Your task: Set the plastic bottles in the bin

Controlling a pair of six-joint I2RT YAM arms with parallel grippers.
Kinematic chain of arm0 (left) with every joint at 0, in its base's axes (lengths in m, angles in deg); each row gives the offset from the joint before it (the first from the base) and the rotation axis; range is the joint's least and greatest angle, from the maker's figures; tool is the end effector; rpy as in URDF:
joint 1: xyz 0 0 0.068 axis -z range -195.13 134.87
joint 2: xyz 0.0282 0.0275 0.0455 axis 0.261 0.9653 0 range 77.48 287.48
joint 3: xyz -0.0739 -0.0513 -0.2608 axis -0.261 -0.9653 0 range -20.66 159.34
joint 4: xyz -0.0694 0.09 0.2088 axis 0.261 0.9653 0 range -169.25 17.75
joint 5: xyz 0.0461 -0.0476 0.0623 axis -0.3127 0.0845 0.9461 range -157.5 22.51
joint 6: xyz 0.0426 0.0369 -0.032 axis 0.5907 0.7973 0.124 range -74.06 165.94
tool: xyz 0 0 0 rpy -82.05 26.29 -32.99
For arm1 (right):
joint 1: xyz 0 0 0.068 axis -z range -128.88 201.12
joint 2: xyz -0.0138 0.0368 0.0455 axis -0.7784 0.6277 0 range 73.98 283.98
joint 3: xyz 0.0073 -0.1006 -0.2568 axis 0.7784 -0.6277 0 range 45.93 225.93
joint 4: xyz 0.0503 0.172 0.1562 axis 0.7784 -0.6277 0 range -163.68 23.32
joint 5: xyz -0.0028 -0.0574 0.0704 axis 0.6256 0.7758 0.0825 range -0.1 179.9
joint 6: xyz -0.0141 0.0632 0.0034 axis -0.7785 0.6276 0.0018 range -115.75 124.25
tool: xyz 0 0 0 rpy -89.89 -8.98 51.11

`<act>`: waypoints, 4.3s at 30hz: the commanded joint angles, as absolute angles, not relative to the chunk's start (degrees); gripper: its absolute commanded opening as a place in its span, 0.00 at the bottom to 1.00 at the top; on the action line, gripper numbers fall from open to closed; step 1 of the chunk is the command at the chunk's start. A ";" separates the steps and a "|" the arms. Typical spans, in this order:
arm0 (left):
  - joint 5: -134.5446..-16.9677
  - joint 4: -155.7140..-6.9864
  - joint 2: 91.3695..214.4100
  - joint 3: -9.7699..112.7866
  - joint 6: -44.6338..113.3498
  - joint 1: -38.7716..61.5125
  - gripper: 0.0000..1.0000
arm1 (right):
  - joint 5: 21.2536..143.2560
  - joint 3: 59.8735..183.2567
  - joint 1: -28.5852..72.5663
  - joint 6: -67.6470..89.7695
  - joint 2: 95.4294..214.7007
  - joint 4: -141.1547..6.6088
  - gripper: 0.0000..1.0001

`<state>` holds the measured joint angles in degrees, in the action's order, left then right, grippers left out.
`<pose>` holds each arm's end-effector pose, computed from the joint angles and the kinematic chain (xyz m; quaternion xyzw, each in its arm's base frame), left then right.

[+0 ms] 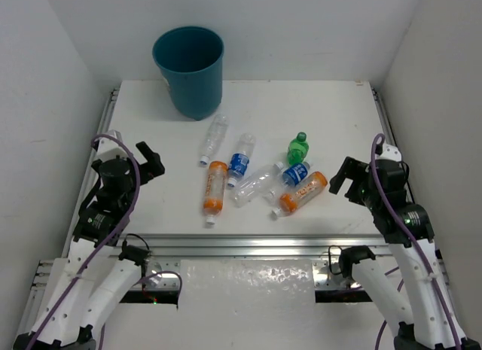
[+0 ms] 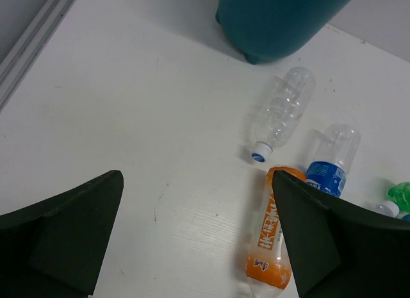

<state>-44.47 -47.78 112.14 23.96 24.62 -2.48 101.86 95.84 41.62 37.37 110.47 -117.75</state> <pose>0.1198 -0.0067 0.3183 -0.1732 0.7991 -0.0033 0.5756 0.1029 0.0066 0.3062 0.2277 0.8642 0.0723 0.4427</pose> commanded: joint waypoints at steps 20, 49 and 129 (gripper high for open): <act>-47.63 -49.54 114.92 25.04 25.02 -5.20 1.00 | 102.71 90.58 35.30 56.54 136.20 -100.25 0.98; -59.11 -50.85 115.54 26.53 25.64 -4.41 1.00 | 108.63 74.49 27.83 54.21 124.02 -91.99 0.21; -52.30 -63.88 186.43 116.81 24.58 -11.97 1.00 | 92.34 93.66 25.98 43.33 125.82 -101.92 0.99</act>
<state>-54.48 -62.19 200.02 115.91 22.28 -11.93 88.07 95.51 26.17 35.62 119.17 -105.18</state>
